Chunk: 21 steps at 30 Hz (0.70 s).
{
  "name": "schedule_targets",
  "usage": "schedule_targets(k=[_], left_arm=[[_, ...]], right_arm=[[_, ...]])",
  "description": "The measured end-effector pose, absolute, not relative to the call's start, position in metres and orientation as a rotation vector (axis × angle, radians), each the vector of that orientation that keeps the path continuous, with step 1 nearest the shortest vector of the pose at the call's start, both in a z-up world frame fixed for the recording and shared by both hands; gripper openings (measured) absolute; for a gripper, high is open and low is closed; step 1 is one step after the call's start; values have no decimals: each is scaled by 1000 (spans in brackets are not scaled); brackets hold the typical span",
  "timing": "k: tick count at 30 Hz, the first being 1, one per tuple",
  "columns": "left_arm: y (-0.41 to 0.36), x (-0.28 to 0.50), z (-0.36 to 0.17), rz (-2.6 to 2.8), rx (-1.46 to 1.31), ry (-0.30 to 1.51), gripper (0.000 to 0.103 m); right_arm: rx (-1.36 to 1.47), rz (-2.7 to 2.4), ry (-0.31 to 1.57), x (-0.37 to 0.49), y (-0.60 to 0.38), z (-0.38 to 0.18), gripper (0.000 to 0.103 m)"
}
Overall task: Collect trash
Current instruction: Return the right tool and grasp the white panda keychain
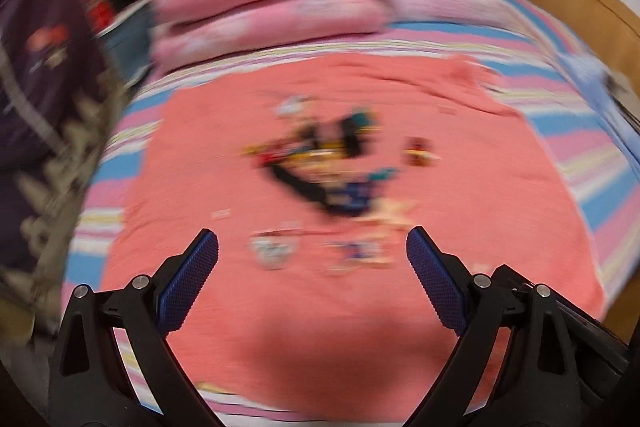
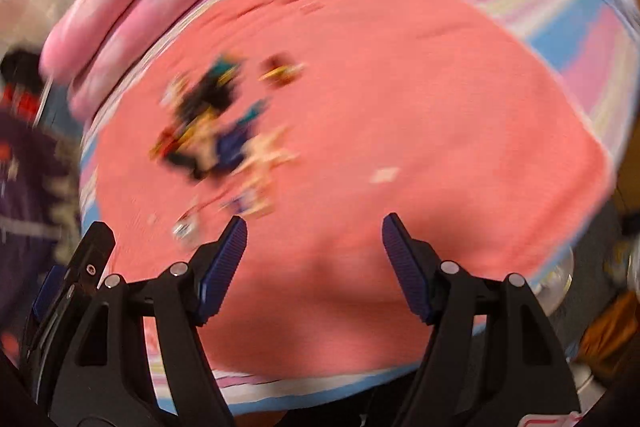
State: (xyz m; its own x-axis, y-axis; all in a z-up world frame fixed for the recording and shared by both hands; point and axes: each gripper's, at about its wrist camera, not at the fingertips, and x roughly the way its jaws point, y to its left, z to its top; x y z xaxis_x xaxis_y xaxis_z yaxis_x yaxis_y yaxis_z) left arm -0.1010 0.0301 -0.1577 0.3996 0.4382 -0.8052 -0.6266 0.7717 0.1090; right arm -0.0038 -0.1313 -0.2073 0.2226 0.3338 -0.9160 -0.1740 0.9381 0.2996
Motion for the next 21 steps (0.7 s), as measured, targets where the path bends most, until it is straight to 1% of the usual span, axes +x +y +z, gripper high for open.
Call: schedule_targets(k=[3,7,11,21], left_arm=[[77,-129,-163,798,-279,937,92],[116,-154,-175,897,-315,925,92],[142,-166,-202,946,-348,971,92],[180,-168,-256,982,-398,1041,92]], right_arm=[[53,465,1319,-15,-70,-212,67],[-37,557,1335,-26,-18,-224,67],[-84,587,1375,-31,9,-250,67],[-187,594,1426,-33,59,-302,67]])
